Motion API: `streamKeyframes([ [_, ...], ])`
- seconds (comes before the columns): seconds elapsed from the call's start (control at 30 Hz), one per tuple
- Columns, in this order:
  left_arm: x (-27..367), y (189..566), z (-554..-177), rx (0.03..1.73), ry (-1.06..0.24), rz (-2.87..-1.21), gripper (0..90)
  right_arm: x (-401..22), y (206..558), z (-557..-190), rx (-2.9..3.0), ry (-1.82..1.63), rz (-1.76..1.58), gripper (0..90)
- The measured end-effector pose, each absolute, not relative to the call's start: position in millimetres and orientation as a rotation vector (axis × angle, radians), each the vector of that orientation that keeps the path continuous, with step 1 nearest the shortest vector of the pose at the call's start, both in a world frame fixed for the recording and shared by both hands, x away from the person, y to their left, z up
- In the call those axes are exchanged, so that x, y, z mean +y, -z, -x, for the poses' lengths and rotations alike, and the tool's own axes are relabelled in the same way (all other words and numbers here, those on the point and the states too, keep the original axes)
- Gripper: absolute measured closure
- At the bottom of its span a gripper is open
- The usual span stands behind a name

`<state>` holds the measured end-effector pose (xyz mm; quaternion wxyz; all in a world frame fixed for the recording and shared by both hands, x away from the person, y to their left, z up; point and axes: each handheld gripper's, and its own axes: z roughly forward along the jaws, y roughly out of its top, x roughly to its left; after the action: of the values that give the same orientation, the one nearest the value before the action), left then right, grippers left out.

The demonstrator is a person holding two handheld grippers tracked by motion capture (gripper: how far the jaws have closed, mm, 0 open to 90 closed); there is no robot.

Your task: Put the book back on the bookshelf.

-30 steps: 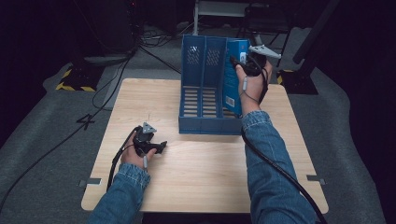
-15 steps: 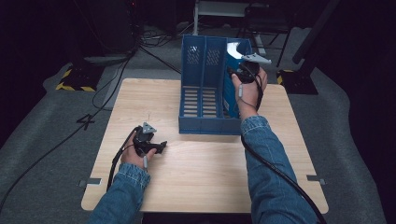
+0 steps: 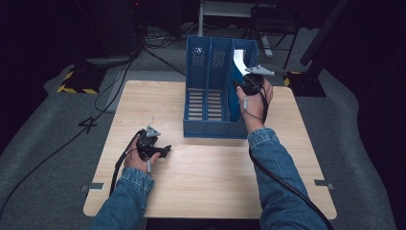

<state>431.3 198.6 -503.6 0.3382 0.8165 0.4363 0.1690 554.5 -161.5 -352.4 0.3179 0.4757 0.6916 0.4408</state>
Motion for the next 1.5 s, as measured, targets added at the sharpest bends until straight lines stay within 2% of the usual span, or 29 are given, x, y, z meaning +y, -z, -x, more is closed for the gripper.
streamKeyframes([
  [0.2,199,504,-431,1.137,-0.44,-2.127,22.2,-157,357,-547,1.805,-1.135,-1.245,59.2],
  [0.53,199,504,-431,1.137,-0.439,-2.127,22.2,-157,360,-577,1.769,-1.181,-1.284,59.4],
  [0.73,199,504,-431,1.137,-0.439,-2.126,22.2,-161,359,-572,1.8,-1.187,-1.263,53.4],
  [0.9,199,504,-430,1.137,-0.441,-2.123,22.2,-163,353,-559,1.819,-1.19,-1.196,46.6],
  [1.13,204,504,-421,1.121,-0.436,-2.131,22.2,-180,333,-529,1.848,-1.279,-1.139,44.3],
  [1.5,212,504,-409,1.128,-0.432,-2.13,22.1,-202,327,-476,1.98,-1.313,-1.043,40.6],
])
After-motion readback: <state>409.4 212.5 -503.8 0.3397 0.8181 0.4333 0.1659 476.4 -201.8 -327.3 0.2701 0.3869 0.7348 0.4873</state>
